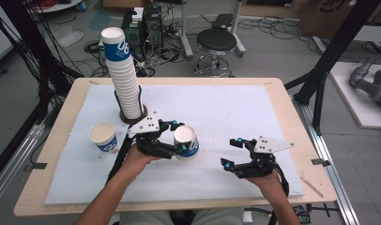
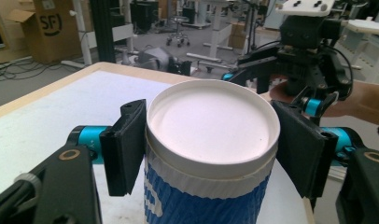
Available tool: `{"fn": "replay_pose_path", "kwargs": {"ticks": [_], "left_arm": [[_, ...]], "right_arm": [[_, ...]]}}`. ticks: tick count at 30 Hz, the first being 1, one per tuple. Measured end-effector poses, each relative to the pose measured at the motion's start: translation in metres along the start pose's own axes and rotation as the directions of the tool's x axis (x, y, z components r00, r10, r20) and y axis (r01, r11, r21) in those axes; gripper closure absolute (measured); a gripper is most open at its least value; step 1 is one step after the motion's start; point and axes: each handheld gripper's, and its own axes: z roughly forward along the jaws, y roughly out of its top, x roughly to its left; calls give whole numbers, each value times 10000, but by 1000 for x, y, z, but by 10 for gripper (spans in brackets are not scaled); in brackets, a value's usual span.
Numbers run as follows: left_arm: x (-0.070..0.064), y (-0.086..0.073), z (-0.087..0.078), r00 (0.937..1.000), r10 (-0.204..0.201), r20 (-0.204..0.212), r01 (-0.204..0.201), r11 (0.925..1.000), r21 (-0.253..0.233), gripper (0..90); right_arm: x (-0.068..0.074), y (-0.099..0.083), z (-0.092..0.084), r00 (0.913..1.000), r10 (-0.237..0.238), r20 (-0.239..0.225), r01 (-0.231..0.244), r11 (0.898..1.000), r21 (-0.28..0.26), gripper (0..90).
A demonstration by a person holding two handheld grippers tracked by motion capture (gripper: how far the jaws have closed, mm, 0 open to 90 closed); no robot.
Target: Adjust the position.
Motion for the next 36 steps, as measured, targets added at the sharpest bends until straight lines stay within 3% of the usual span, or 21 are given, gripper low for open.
{"fn": "replay_pose_path", "kwargs": {"ticks": [13, 36], "left_arm": [[-12, 7, 13, 9981, 165, 601, -170, 9998, 85, 303], [-23, 9, 31, 9892, 31, 1464, -4, 9998, -184, 305]], "right_arm": [[8, 7, 34, 9924, -475, -1137, 529, 9976, 449, 208], [15, 6, 42, 9830, -553, -1750, 614, 9977, 298, 196]]}}
